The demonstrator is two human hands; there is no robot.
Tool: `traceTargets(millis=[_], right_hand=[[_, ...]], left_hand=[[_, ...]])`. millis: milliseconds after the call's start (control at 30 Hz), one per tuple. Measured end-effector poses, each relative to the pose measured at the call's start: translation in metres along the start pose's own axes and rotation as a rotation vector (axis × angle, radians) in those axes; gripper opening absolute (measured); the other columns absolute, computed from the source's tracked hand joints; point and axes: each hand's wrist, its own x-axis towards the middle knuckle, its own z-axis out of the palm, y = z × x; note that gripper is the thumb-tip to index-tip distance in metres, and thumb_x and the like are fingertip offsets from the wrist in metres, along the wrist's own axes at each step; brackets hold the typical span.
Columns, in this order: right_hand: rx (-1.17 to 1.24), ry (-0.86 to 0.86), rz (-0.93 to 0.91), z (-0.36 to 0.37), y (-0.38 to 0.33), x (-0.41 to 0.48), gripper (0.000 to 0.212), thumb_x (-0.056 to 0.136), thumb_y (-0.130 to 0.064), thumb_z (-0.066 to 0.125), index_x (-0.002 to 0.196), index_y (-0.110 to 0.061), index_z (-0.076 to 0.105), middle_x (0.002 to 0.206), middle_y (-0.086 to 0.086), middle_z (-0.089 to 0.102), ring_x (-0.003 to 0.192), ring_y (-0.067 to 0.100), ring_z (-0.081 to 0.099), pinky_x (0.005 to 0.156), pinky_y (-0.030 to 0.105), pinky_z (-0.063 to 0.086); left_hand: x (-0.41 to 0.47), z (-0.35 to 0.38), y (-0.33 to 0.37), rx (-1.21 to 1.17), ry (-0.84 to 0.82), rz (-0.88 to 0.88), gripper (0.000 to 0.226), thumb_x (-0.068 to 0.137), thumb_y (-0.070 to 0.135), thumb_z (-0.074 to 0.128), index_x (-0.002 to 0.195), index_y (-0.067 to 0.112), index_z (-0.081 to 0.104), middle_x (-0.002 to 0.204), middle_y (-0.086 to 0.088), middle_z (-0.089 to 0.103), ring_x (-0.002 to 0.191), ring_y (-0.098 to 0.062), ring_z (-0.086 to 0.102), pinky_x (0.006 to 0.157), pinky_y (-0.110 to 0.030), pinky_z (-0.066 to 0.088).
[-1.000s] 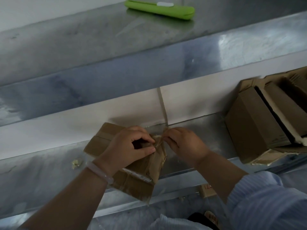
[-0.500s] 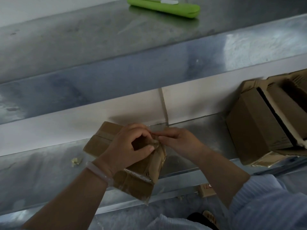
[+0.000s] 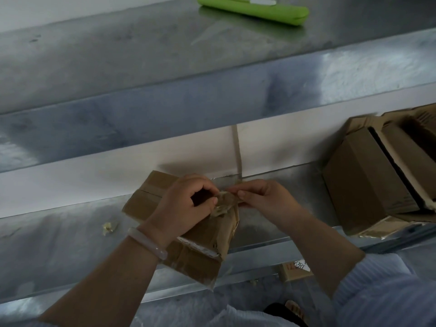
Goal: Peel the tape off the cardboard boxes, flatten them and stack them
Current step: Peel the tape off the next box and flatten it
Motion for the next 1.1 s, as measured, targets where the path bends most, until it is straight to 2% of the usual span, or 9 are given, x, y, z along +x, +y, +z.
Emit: traceTargets(millis=[100, 167, 233, 333, 533, 700, 867, 967, 1100], right_hand=[[-0.224, 0.047, -0.124, -0.009, 0.004, -0.005, 0.026, 0.083, -0.003, 0.073, 0.096, -0.025, 0.075, 0.093, -0.009, 0.075, 0.088, 0.003, 0.07, 0.081, 0.015, 0.053], [-0.427, 0.088, -0.215, -0.01, 0.007, -0.005, 0.021, 0.08, -0.01, 0.078, 0.094, -0.025, 0.076, 0.09, -0.013, 0.073, 0.084, -0.002, 0.068, 0.078, 0.013, 0.053], [-0.607, 0.125, -0.331, -0.011, 0.008, -0.005, 0.014, 0.081, -0.019, 0.079, 0.093, -0.024, 0.077, 0.088, -0.013, 0.071, 0.085, 0.0, 0.065, 0.078, 0.012, 0.051], [-0.77, 0.14, -0.49, -0.011, 0.01, -0.002, 0.01, 0.085, -0.021, 0.075, 0.094, -0.02, 0.076, 0.088, -0.006, 0.071, 0.084, 0.007, 0.063, 0.076, 0.022, 0.052], [-0.842, 0.155, -0.678, -0.007, 0.022, 0.003, 0.018, 0.091, -0.024, 0.058, 0.094, -0.01, 0.069, 0.089, 0.003, 0.067, 0.08, 0.015, 0.061, 0.071, 0.027, 0.05], [-0.858, 0.173, -0.706, -0.005, 0.027, 0.004, 0.022, 0.092, -0.024, 0.054, 0.093, -0.007, 0.068, 0.087, 0.006, 0.066, 0.077, 0.019, 0.061, 0.068, 0.03, 0.051], [-0.934, 0.14, -0.693, -0.003, 0.03, 0.009, 0.023, 0.096, -0.023, 0.045, 0.092, -0.006, 0.061, 0.089, 0.007, 0.056, 0.074, 0.014, 0.047, 0.06, 0.035, 0.047], [-1.006, 0.121, -0.784, -0.004, 0.027, 0.012, 0.019, 0.096, -0.016, 0.045, 0.092, -0.004, 0.06, 0.089, 0.009, 0.054, 0.071, 0.018, 0.046, 0.058, 0.036, 0.046], [-1.124, 0.13, -0.921, -0.01, 0.023, 0.017, 0.016, 0.091, -0.011, 0.051, 0.094, -0.003, 0.064, 0.093, 0.014, 0.061, 0.072, 0.025, 0.055, 0.061, 0.036, 0.049]], left_hand=[[0.0, 0.0, 0.001, -0.007, 0.003, -0.005, 0.012, 0.083, 0.023, 0.068, 0.094, 0.026, 0.069, 0.095, 0.018, 0.062, 0.097, 0.001, 0.054, 0.085, -0.015, 0.042], [0.002, 0.001, 0.0, -0.011, 0.002, -0.01, 0.011, 0.083, 0.023, 0.069, 0.094, 0.027, 0.069, 0.095, 0.018, 0.062, 0.097, 0.001, 0.055, 0.085, -0.018, 0.043], [0.003, 0.001, -0.001, -0.011, -0.003, -0.009, 0.011, 0.083, 0.025, 0.069, 0.093, 0.027, 0.069, 0.095, 0.018, 0.062, 0.097, 0.0, 0.055, 0.085, -0.02, 0.043], [0.004, 0.002, -0.001, -0.004, -0.005, -0.001, 0.011, 0.082, 0.026, 0.068, 0.093, 0.027, 0.07, 0.094, 0.018, 0.063, 0.097, -0.001, 0.055, 0.084, -0.019, 0.043], [0.004, 0.002, -0.004, -0.004, -0.006, 0.001, 0.01, 0.082, 0.025, 0.069, 0.092, 0.027, 0.07, 0.094, 0.019, 0.063, 0.098, -0.003, 0.056, 0.084, -0.015, 0.041], [0.005, 0.002, -0.002, -0.019, -0.004, 0.016, 0.011, 0.082, 0.02, 0.071, 0.089, 0.029, 0.069, 0.092, 0.018, 0.063, 0.096, -0.002, 0.056, 0.081, -0.009, 0.039], [0.005, 0.001, -0.002, -0.013, -0.035, 0.014, 0.008, 0.081, 0.025, 0.07, 0.088, 0.03, 0.069, 0.092, 0.019, 0.062, 0.097, -0.003, 0.056, 0.082, -0.014, 0.04], [0.006, 0.0, -0.001, -0.016, -0.044, 0.018, 0.006, 0.081, 0.028, 0.068, 0.087, 0.029, 0.069, 0.091, 0.019, 0.063, 0.094, -0.001, 0.056, 0.079, -0.01, 0.04], [0.007, 0.0, -0.003, -0.014, -0.052, 0.028, 0.006, 0.081, 0.027, 0.07, 0.086, 0.03, 0.068, 0.09, 0.018, 0.062, 0.093, -0.002, 0.056, 0.078, -0.012, 0.041]])
